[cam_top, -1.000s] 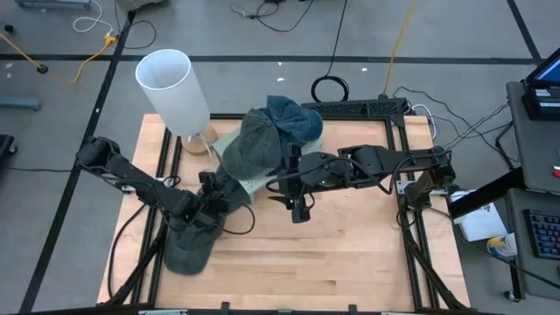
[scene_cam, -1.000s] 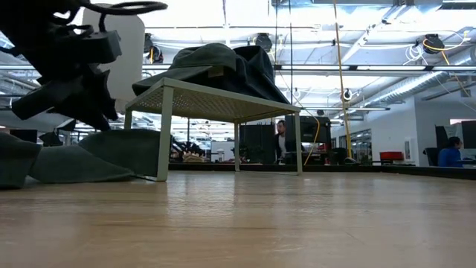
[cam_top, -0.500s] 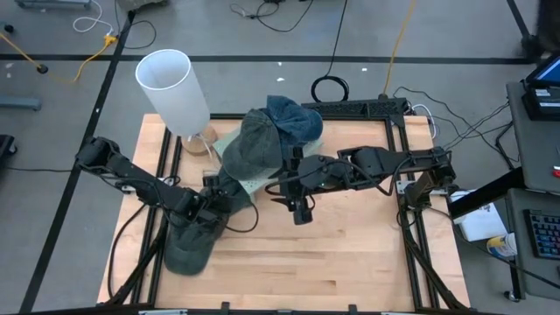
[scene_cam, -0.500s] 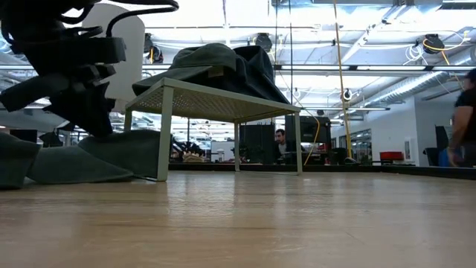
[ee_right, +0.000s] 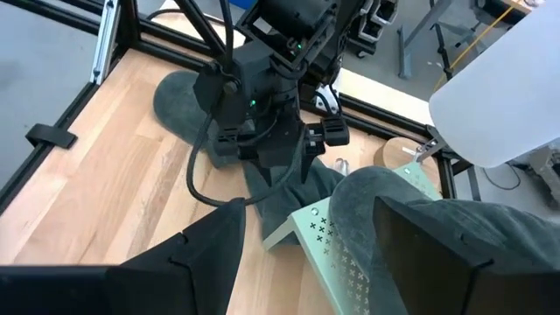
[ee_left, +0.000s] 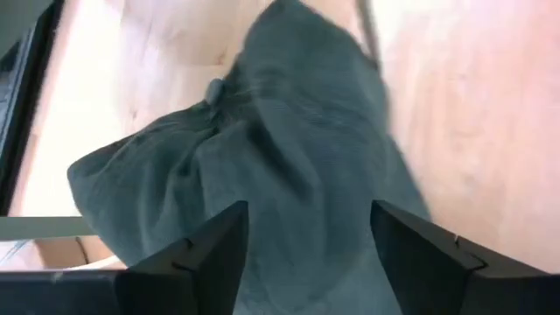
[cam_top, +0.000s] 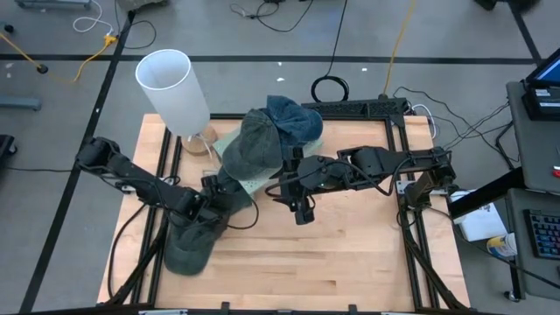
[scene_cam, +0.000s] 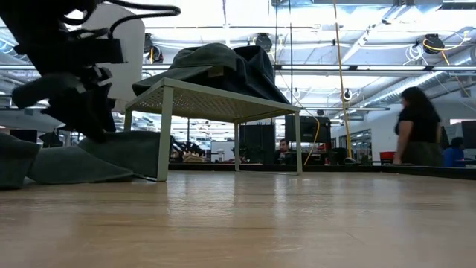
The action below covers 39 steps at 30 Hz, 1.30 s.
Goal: Pick & Place hat
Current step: Stack the top green cap on the other green cap on the shelf
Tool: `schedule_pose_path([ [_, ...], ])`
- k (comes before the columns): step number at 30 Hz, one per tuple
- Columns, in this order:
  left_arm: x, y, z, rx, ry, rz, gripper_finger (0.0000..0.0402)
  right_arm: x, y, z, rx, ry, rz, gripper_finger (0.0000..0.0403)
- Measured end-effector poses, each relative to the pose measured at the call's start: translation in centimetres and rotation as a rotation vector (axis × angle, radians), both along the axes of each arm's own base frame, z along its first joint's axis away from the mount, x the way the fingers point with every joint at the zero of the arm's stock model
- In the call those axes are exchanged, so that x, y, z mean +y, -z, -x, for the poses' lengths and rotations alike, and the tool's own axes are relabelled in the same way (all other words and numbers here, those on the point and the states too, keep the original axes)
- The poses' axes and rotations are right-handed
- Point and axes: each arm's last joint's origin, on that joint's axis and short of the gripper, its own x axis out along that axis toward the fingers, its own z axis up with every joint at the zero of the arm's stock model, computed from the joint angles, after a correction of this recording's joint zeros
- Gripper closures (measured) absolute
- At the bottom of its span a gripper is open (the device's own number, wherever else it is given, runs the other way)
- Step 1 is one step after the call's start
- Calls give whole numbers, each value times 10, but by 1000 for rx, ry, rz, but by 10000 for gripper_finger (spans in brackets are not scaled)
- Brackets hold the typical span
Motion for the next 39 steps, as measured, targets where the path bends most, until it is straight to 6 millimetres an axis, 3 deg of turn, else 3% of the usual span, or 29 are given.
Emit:
schedule_pose_path([
  [3,4,3,-3,12,-27,-2,151,0,0,0,0,-13,20,158],
  [6,8,10,-4,55,-40,33,169,0,0,0,-1,-20,31,158],
  [10,10,14,-5,78,-57,53,236,0,0,0,-2,-36,56,158],
  [16,9,13,-3,91,-49,81,382,0,-1,0,-7,-45,68,158],
  [19,7,10,-1,114,-76,102,391,0,-1,0,-6,-59,90,158],
  [24,-1,-18,-2,157,-96,59,397,0,-1,0,-6,-67,102,158],
  [33,-24,-84,-16,148,115,123,399,-1,-1,0,-6,-56,126,158],
  [39,-35,-133,-16,110,212,149,400,-2,-1,0,-7,-14,172,158],
])
